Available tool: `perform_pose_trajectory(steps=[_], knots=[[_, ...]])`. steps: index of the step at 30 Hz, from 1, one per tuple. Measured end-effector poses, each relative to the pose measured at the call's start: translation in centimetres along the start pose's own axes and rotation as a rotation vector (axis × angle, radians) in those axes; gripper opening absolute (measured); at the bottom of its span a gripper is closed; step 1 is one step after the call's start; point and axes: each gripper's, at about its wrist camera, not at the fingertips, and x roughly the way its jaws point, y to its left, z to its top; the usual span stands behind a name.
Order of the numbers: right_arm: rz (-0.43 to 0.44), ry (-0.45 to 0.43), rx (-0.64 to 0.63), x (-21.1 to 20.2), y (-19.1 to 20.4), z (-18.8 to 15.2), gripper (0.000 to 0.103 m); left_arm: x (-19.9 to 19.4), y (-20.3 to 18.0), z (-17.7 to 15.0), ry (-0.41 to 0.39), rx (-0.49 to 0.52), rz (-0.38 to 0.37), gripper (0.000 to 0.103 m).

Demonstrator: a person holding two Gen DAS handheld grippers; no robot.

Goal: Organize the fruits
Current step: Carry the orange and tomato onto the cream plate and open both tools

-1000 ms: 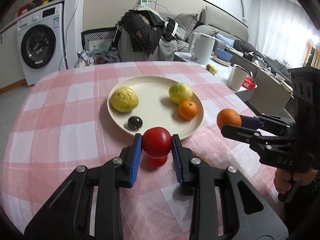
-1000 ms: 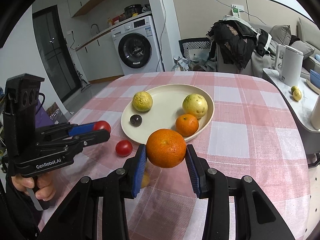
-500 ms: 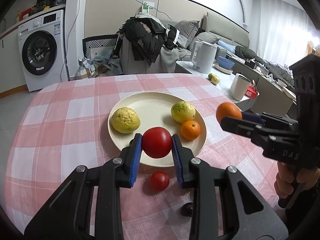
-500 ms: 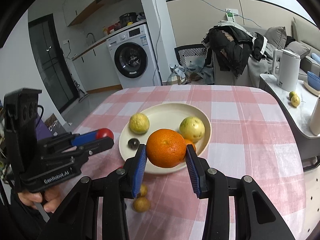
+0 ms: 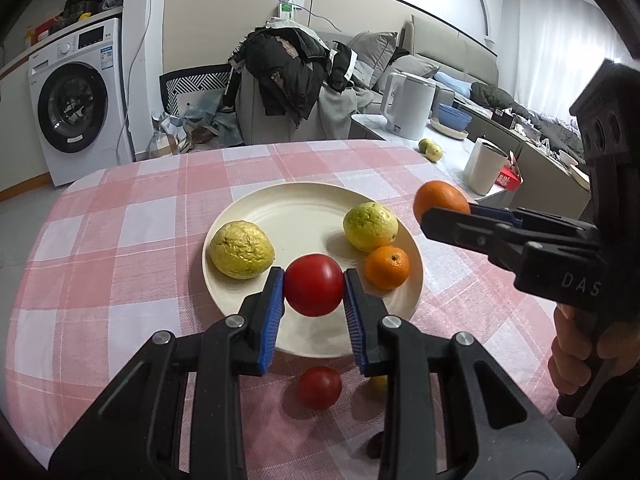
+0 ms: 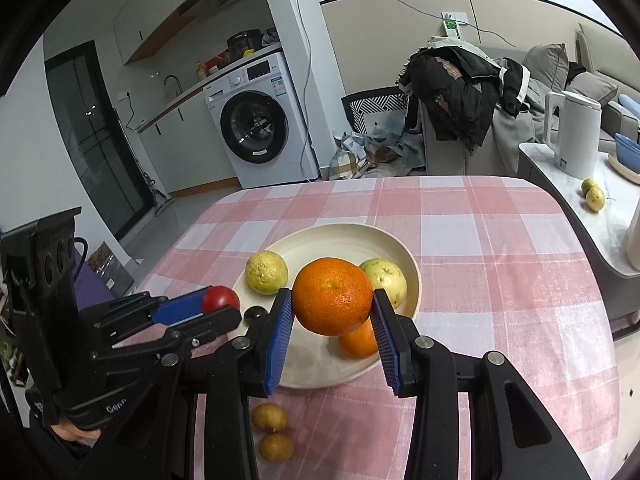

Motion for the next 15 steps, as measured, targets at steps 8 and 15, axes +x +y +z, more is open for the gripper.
perform_pose_trajectory(steps=[8,15], knots=[[-0.008,0.030,0.007,2.6,-0.1,0.7,0.040,2.4,0.0,-0.5,0.031,0.010,-0.007,0.027],[-0.011,0.070,-0.011,5.2,0.2,0.8,0.040,3.5,0.7,-0.8,0.047,0.004,-0.005,0.027]])
